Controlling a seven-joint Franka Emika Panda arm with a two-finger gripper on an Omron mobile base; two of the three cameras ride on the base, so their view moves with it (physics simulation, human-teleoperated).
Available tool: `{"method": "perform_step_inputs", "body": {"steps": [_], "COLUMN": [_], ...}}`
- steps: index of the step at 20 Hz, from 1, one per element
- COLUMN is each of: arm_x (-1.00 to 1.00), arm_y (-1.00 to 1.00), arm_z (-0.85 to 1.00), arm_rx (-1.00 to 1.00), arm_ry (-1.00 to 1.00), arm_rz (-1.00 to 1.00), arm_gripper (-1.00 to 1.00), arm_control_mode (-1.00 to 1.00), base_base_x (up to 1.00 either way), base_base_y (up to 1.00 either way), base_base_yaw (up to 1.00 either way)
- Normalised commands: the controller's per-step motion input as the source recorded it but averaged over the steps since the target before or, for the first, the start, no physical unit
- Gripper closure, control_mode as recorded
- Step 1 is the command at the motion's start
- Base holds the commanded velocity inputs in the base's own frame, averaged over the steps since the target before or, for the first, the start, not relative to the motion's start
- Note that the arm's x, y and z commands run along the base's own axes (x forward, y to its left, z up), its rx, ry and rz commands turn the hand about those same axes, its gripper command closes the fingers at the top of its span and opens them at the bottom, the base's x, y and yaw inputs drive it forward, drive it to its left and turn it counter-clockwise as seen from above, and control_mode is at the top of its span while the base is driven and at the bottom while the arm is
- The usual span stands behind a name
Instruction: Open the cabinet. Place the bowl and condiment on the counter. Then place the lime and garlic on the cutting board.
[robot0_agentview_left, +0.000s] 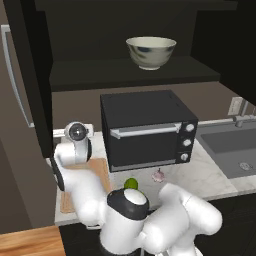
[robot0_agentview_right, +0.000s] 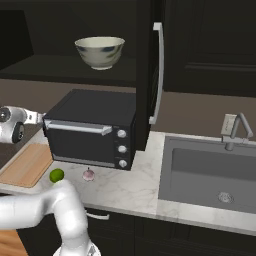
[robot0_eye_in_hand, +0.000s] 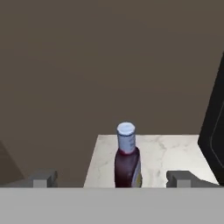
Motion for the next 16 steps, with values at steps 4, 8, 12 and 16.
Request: {"method": "perform_step_inputs", "body": {"steps": [4,8,12,16], "arm_x": [-0.85,-0.72,-0.51,-0.49], "arm_y": [0.0,0.0,-0.21,-0.26], "arm_z": [0.48,0.52,0.99,1.0], "arm_rx": [0.23,0.21,0.18,0.2], "arm_ry": [0.03,0.0,0.0,0.0], "arm_rz": [-0.04,-0.04,-0.08,-0.07], "arm_gripper": [-1.0,-1.0,-1.0,-1.0], "arm_control_mode": [-1.0,-1.0,-1.0,-1.0], "base_base_x": [0.0,0.0,0.0,0.0], "base_base_y": [0.0,0.0,0.0,0.0], "base_base_yaw": [0.0,0.0,0.0,0.0]}}
